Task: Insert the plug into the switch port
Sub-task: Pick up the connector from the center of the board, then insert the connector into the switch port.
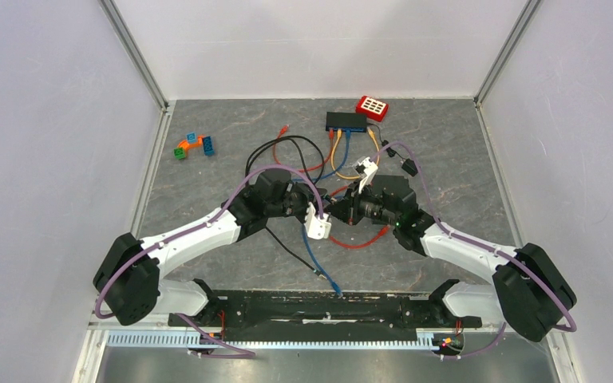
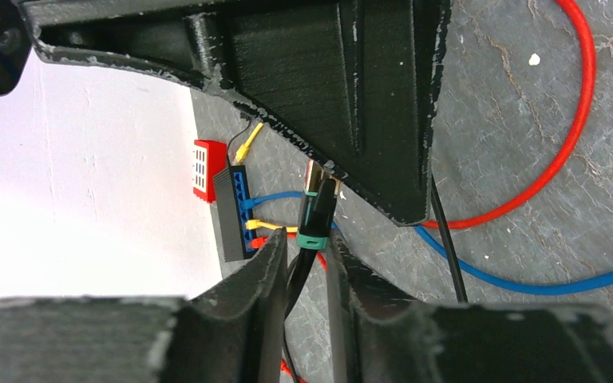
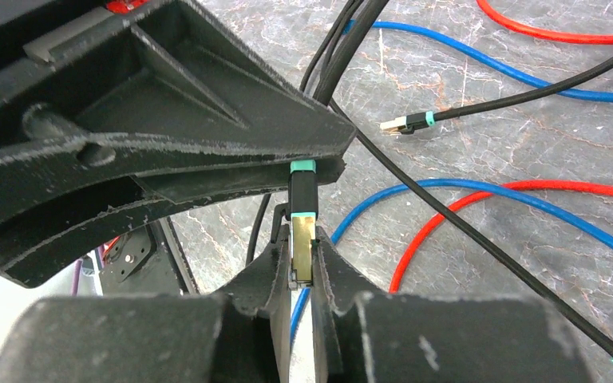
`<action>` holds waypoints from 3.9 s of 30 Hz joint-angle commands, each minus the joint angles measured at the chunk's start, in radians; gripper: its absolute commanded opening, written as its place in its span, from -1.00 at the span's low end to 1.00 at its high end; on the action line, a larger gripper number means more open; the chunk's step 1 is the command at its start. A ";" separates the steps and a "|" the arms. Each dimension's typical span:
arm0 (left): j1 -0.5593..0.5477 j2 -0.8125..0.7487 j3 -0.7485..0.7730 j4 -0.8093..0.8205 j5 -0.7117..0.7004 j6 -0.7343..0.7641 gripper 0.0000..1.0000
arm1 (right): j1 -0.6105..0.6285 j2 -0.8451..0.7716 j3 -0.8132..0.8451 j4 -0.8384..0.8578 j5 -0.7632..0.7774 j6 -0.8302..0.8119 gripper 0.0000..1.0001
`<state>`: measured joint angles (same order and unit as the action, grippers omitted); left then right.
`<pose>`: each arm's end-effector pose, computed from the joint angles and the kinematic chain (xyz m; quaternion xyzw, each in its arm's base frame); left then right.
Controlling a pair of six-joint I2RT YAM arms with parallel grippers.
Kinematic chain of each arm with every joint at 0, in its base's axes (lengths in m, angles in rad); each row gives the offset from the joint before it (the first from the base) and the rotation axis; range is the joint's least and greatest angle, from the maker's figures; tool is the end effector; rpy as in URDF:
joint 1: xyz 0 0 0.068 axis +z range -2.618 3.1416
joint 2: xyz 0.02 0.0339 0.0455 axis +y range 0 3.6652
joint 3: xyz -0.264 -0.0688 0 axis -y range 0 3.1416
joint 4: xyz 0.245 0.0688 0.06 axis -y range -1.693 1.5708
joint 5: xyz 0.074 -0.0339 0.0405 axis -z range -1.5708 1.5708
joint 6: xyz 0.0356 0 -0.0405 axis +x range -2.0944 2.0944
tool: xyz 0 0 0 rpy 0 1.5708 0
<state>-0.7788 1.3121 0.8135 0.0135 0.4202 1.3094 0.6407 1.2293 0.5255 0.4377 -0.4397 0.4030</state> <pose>0.1966 -0.2144 0.2546 0.7781 0.3278 -0.0399 0.5344 0.1991 0.1674 0.2215 -0.2234 0.7544 0.4456 0.4272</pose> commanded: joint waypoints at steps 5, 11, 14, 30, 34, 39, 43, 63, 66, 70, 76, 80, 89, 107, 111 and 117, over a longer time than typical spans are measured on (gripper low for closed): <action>-0.005 -0.001 -0.007 0.074 0.028 -0.011 -0.96 | -0.011 -0.001 0.039 0.045 -0.038 0.031 -0.92; -0.003 0.030 -0.011 0.177 -0.058 -0.255 -0.96 | -0.054 -0.076 0.046 -0.030 0.044 -0.012 -0.33; -0.002 0.061 0.026 0.178 -0.162 -0.404 -0.96 | -0.077 -0.135 0.053 -0.096 0.108 -0.059 -0.05; 0.058 0.243 0.331 -0.098 -0.357 -1.010 -0.96 | -0.414 -0.206 0.097 -0.327 0.284 -0.202 0.22; 0.059 0.268 0.346 -0.085 -0.331 -1.036 -0.96 | -0.542 -0.124 0.131 -0.387 0.207 -0.251 0.29; 0.059 0.341 0.404 -0.130 -0.289 -1.087 -0.95 | -0.684 0.004 0.166 -0.427 0.090 -0.286 0.30; 0.059 0.442 0.496 -0.232 -0.250 -1.105 -0.96 | -0.715 0.116 0.209 -0.475 0.034 -0.332 0.26; 0.059 0.771 0.831 -0.476 -0.232 -0.974 -0.96 | -0.727 0.509 0.470 -0.585 0.002 -0.467 0.14; 0.060 0.779 0.833 -0.477 -0.229 -0.931 -0.96 | -0.727 0.545 0.496 -0.576 -0.047 -0.485 0.09; 0.102 0.813 0.903 -0.509 -0.262 -0.981 -0.96 | -0.725 0.580 0.529 -0.569 -0.103 -0.518 0.05; 0.212 0.864 1.040 -0.547 -0.191 -1.208 -0.96 | -0.720 0.604 0.563 -0.575 -0.117 -0.523 -0.01; 0.220 0.837 1.011 -0.483 -0.251 -1.264 -0.96 | -0.717 0.587 0.583 -0.595 -0.053 -0.493 -0.06; 0.219 0.821 0.941 -0.314 -0.244 -1.458 -0.96 | -0.683 0.519 0.658 -0.506 0.092 -0.404 0.13; 0.123 0.602 0.698 -0.355 -0.245 -1.311 -0.96 | -0.501 0.628 0.872 -0.786 0.272 -0.315 0.12; 0.057 0.607 0.682 -0.365 -0.241 -1.245 -0.96 | -0.531 0.483 0.693 -0.805 0.264 -0.329 0.16; -0.037 0.621 0.665 -0.380 -0.245 -1.166 -0.95 | -0.593 0.341 0.509 -0.755 0.165 -0.353 0.13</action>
<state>-0.7784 1.9415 1.4933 -0.3714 0.1745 0.0456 0.0837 1.6592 1.1095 -0.3553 -0.2047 0.0738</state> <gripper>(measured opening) 0.056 0.573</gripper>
